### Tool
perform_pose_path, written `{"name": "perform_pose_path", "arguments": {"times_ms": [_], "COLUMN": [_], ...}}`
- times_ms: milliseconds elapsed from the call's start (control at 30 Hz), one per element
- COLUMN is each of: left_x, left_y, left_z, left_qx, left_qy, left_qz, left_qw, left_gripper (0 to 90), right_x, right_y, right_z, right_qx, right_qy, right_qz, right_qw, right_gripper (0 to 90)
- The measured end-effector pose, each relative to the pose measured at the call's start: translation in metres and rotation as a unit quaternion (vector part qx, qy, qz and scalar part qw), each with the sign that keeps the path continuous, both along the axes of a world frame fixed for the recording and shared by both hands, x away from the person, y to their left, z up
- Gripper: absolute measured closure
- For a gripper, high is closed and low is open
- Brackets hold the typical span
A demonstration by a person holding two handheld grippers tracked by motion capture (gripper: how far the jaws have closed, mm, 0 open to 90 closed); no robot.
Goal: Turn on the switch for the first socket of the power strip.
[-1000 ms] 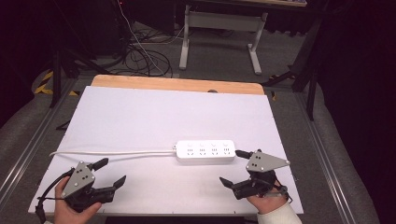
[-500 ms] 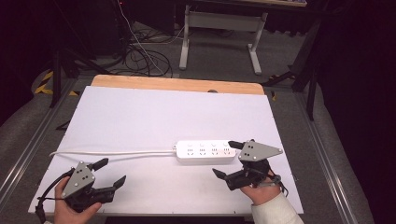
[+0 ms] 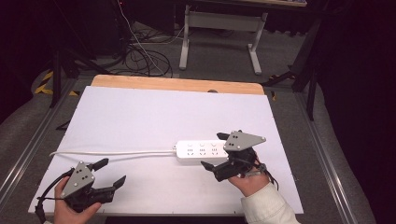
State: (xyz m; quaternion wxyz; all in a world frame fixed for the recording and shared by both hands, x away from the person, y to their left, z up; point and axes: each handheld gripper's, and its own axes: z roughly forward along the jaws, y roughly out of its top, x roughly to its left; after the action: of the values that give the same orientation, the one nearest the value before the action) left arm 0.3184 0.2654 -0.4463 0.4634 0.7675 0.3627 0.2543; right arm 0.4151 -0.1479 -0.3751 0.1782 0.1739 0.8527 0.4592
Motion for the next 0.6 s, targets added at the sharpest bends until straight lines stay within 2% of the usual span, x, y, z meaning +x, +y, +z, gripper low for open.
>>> {"name": "perform_pose_path", "arguments": {"times_ms": [367, 500, 600], "left_x": [0.000, 0.000, 0.000], "left_y": [0.001, 0.001, 0.000], "left_z": [0.000, 0.000, 0.000], "left_qx": [0.002, 0.004, 0.000], "left_qy": [-0.001, 0.001, 0.001], "left_qz": [-0.003, -0.003, -0.003], "left_qw": [1.0000, 1.0000, 1.0000], "left_gripper": [21.7, 22.2, 22.3], "right_x": [0.015, 0.021, 0.024], "right_y": [0.017, 0.022, 0.026], "right_z": [-0.005, -0.007, -0.009], "right_qx": [0.004, 0.012, 0.015], "right_qy": [0.008, 0.035, 0.036], "right_qz": [-0.010, -0.009, -0.012], "right_qw": [0.9999, 0.9993, 0.9992], "right_gripper": [0.1, 0.3, 0.1]}}
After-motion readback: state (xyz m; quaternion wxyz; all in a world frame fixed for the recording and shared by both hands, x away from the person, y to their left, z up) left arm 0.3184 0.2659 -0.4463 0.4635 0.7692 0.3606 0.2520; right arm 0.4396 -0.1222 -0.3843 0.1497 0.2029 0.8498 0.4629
